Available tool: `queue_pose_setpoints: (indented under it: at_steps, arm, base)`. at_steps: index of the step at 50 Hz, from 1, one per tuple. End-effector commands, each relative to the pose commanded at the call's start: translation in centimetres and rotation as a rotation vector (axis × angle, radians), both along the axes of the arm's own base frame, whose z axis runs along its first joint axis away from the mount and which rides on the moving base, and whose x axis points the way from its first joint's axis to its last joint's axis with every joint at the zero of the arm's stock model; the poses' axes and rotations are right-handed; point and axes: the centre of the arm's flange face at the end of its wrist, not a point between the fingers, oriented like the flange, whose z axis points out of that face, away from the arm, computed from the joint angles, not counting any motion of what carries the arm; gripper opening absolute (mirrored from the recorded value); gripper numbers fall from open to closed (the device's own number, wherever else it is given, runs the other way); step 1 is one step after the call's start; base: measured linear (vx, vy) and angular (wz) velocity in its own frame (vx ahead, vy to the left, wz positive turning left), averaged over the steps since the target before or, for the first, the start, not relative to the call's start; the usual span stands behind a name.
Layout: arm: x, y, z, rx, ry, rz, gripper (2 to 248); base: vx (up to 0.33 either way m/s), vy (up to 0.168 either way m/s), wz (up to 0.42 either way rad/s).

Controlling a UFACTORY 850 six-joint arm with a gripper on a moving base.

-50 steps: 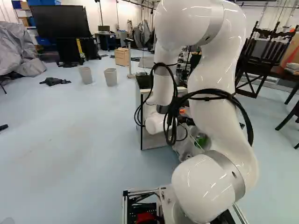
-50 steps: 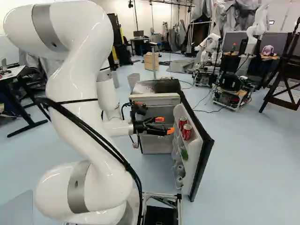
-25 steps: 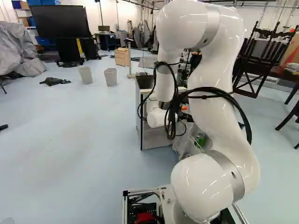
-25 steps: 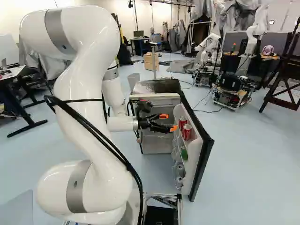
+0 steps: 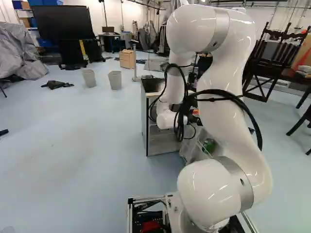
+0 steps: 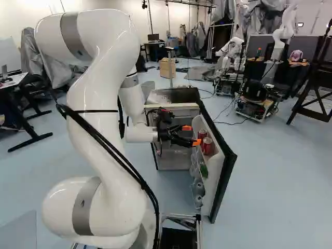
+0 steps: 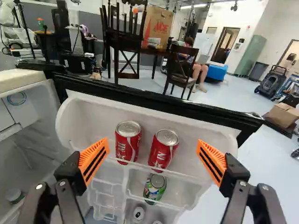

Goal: Grab a drink from the fridge

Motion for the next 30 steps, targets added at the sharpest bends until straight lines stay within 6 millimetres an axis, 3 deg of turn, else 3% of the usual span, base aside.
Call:
queue_pose_setpoints:
  at_steps: [30]
  arm:
    - [0.3,-1.7,-0.3,0.031,0.002,-0.046,247]
  base:
    - [0.0,0.0,0.0]
